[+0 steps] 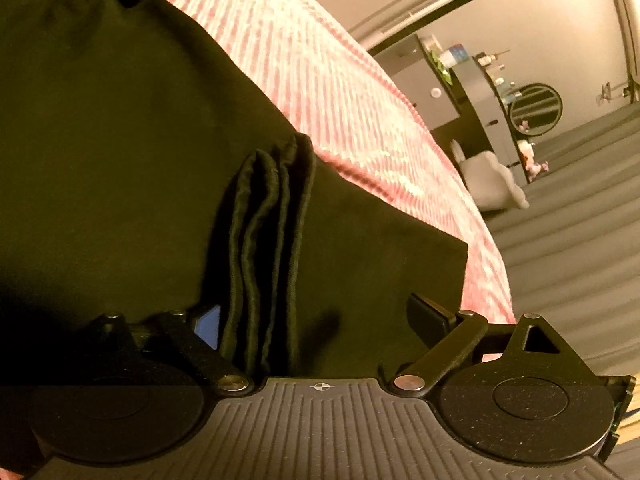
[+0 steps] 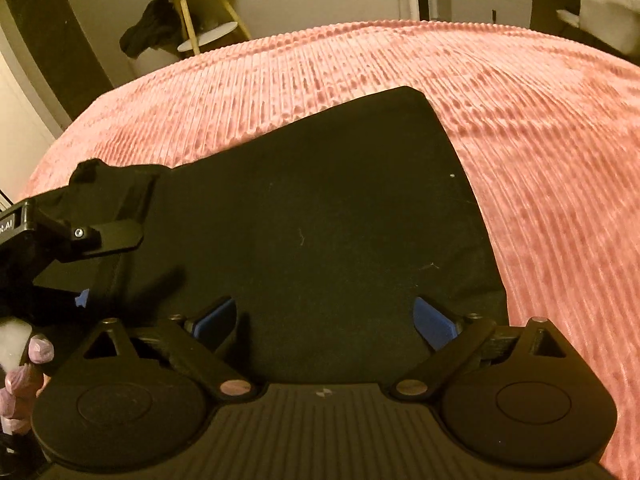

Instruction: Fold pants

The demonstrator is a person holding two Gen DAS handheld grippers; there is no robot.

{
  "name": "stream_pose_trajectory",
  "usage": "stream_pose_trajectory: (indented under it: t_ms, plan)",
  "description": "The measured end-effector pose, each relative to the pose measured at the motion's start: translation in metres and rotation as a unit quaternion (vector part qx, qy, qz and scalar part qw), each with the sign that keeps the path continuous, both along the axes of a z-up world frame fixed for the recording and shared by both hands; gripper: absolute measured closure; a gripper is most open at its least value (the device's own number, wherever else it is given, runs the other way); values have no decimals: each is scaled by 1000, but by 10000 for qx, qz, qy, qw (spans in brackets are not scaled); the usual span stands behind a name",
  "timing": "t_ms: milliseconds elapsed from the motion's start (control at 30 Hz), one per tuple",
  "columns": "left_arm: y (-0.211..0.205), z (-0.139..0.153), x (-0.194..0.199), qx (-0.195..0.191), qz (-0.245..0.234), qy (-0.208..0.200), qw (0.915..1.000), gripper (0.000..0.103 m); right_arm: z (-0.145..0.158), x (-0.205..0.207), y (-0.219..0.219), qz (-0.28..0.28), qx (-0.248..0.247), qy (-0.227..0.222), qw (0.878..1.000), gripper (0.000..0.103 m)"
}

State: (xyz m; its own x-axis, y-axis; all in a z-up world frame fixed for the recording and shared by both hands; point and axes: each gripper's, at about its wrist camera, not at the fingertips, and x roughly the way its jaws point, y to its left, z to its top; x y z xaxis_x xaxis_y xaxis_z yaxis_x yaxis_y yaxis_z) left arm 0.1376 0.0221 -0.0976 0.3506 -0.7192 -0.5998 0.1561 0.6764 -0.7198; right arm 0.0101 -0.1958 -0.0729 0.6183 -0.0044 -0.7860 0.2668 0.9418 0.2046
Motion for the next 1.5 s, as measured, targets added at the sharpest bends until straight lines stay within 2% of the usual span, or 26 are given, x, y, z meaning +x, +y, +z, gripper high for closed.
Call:
stream_pose_trajectory:
  t_ms: [467,667,933,1033,1100,1233,1300,1333,1433,1500]
  plan:
    - [3,1,-3,34,23,-6,10000,14,1,0,-1,14,70,-12,10000,5]
    - [6,0,-2,53,94,27,9999,24,1,0,-2,12,81,-19,10000,5]
    - [9,-3,-1,77,175,115,9998,42,1,0,-2,7,97,-25,9999,5]
    - [11,-4,0,101,226,177,9995,56,1,0,-2,7,100,-26,9999,5]
    - [12,-6,1,178,275,253,9991,76,1,0,-2,5,103,-29,9999,5]
    - [14,-10,3,138,301,341,9989,79,1,-1,-4,-23,148,-71,9999,5]
    - [13,-8,2,183,266,246,9992,87,3,-4,-7,-115,203,-159,9996,5]
    - [13,-5,1,176,237,171,9994,88,4,-7,-10,-215,232,-233,9992,5]
    - [14,2,-3,179,253,18,9995,89,10,-20,-25,-612,573,-654,9943,9]
    - [18,9,-7,73,343,-115,9993,90,13,-34,-38,-872,969,-1106,9853,20]
